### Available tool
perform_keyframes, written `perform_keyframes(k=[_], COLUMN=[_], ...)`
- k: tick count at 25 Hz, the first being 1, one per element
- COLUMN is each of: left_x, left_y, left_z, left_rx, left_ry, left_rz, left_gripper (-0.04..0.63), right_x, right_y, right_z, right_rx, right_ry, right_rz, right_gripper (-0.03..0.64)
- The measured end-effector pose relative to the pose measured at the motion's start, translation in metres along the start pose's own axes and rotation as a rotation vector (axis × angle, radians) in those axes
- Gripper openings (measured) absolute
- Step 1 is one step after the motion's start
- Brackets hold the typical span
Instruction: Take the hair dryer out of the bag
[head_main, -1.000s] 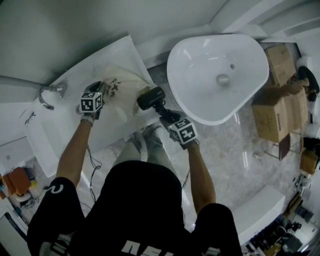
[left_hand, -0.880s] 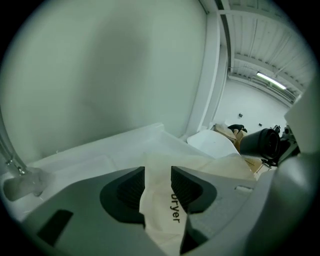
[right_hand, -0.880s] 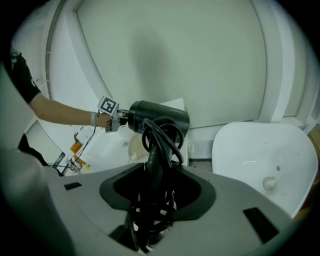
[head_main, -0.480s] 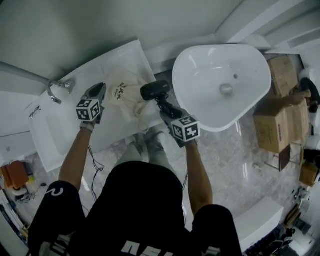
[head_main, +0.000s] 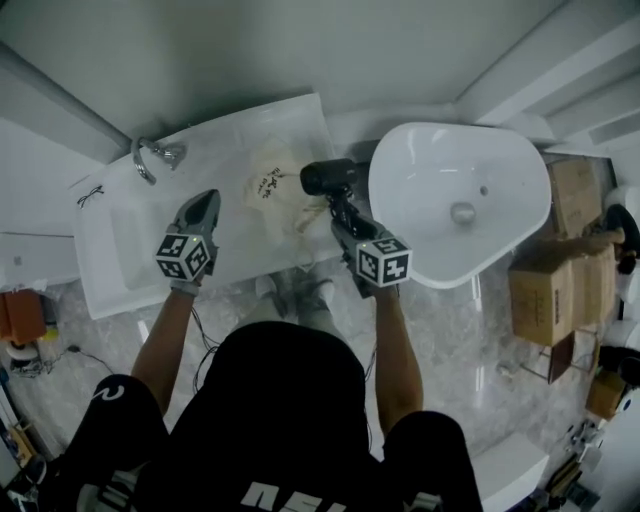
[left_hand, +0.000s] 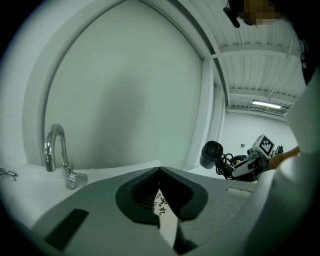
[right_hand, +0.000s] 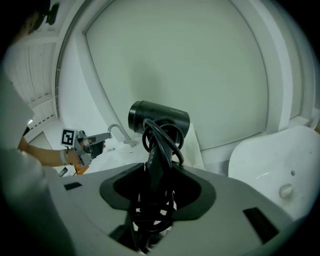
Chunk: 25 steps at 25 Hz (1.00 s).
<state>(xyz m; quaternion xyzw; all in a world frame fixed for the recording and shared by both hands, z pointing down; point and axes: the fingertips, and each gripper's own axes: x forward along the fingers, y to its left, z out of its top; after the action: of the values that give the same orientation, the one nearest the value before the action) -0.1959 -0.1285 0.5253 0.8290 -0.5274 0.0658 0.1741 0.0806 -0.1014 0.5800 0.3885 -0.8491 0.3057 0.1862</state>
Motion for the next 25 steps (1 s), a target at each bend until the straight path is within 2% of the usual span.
perform_keyframes(k=[9,25], left_x=[-0.043,-0.061], left_y=[0.007,0.008], left_z=[0.004,-0.008], left_rx=[0.035,0.045], left_ry=[-0.042,-0.035], left_rz=[0.009,-0.107], left_gripper=[-0.002,-0.002], right_x=[0.003,0.015], right_y=[0.026,0.053], right_z=[0.008,-0.002], right_rx=[0.008,-0.004], right_ry=[-0.034,-0.049], right_rz=[-0.007,-0.091], right_gripper=[0.163,0.163])
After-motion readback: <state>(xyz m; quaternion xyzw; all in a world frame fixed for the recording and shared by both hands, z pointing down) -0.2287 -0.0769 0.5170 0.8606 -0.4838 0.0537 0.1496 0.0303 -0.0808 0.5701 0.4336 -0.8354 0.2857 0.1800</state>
